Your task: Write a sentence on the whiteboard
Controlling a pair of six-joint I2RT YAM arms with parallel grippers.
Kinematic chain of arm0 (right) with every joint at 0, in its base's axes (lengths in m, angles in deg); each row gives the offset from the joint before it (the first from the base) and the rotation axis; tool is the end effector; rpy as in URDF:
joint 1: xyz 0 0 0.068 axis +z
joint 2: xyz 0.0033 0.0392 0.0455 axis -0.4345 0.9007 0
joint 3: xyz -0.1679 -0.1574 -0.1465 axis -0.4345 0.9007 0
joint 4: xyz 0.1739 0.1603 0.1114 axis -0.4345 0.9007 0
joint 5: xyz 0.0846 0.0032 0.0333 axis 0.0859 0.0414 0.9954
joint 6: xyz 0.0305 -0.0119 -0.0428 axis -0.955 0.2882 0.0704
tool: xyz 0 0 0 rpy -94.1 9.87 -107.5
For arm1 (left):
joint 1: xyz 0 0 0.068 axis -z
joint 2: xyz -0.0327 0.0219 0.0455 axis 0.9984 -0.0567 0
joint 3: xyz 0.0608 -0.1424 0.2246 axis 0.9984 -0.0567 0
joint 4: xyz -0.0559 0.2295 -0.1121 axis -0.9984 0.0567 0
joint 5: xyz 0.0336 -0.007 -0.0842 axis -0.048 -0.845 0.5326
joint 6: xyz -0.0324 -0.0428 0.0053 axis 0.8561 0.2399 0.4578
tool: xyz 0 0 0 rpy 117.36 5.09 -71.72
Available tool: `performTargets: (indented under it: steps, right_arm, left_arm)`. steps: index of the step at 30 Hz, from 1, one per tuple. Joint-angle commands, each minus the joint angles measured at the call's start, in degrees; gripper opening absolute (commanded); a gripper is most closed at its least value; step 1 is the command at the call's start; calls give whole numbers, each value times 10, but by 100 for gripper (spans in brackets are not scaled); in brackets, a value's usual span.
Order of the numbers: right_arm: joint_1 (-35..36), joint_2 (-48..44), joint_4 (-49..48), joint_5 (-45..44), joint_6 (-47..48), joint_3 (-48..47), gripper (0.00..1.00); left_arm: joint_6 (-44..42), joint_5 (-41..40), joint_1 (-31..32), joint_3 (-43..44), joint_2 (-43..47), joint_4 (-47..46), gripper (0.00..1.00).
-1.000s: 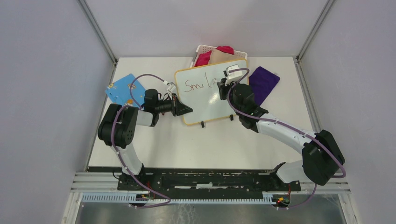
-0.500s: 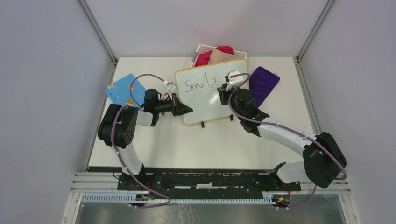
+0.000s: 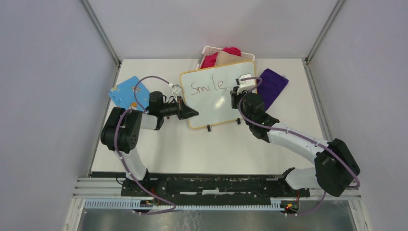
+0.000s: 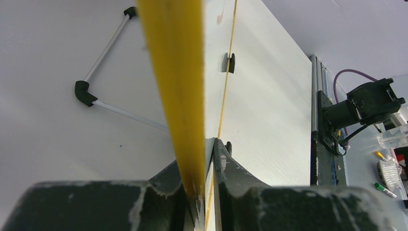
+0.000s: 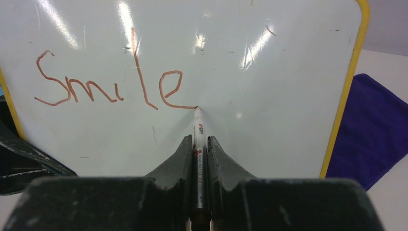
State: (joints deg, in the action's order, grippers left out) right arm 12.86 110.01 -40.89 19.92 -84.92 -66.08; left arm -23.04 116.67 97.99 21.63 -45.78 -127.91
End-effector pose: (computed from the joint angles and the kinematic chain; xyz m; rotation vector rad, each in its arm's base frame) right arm 0.2456 0.1788 0.2775 -0.1594 1.7082 0.2741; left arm 0.3196 -0.0947 0.1457 0.6078 1.8448 -1.3314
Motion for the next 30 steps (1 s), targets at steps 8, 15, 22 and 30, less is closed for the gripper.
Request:
performTargets:
  steps: [8,15,22,30]
  right_arm:
    - [5,-58,-52,36,10,15,0]
    - [56,-32,-52,71,40,-44,0]
    - [76,17,-39,69,44,-97,0]
    - [76,50,-26,35,39,-124,0]
  left_arm:
    - [-51,-46,15,-1,-6,71,2]
    - [-55,-48,15,1,-5,77,2]
    - [-58,-48,17,2,-3,82,2]
    - [-65,-49,18,5,-4,92,2]
